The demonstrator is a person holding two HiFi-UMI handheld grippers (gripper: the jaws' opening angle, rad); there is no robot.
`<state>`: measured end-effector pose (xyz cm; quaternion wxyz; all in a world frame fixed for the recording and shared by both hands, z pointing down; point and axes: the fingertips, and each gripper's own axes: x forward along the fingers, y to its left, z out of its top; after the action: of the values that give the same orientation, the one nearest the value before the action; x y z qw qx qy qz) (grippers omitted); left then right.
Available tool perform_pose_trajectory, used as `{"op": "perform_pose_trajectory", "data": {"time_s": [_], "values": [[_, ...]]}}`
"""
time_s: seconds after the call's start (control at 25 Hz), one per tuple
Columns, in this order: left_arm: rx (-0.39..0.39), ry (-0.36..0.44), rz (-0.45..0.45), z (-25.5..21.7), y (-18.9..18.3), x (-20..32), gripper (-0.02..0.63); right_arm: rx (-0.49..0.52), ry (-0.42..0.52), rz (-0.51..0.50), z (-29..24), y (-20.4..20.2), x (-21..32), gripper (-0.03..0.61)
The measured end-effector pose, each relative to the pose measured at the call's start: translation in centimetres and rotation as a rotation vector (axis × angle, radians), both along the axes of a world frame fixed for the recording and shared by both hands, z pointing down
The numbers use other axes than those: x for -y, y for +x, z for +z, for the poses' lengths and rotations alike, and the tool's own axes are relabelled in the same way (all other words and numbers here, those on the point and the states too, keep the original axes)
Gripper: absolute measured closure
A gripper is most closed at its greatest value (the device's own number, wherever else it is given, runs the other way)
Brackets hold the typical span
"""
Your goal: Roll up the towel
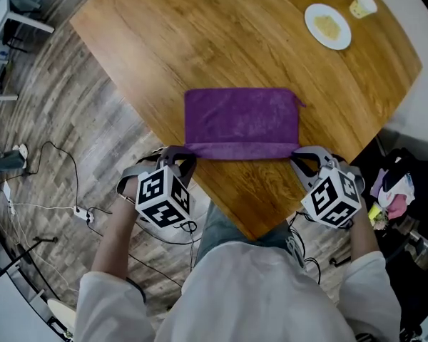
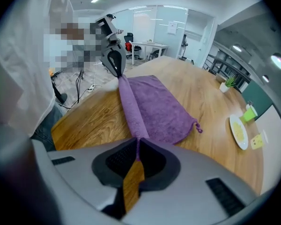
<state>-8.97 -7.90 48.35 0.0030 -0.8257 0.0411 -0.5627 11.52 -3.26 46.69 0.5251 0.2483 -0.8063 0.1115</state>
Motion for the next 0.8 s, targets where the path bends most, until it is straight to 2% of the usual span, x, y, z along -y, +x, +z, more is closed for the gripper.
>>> {"op": "perform_pose_trajectory", "data": {"time_s": [0.4,0.8], "values": [[-0.013,0.006,-0.063,-0.1,1.5,5.0,0.591,-0.001,-0.004,0.013,0.7,1.6,4.2,0.555],[0.006,0.036,-0.066,1.1,1.7,6.1,0.591,-0.005,-0.006,0.028,1.8,1.7,5.3,0.552]]}}
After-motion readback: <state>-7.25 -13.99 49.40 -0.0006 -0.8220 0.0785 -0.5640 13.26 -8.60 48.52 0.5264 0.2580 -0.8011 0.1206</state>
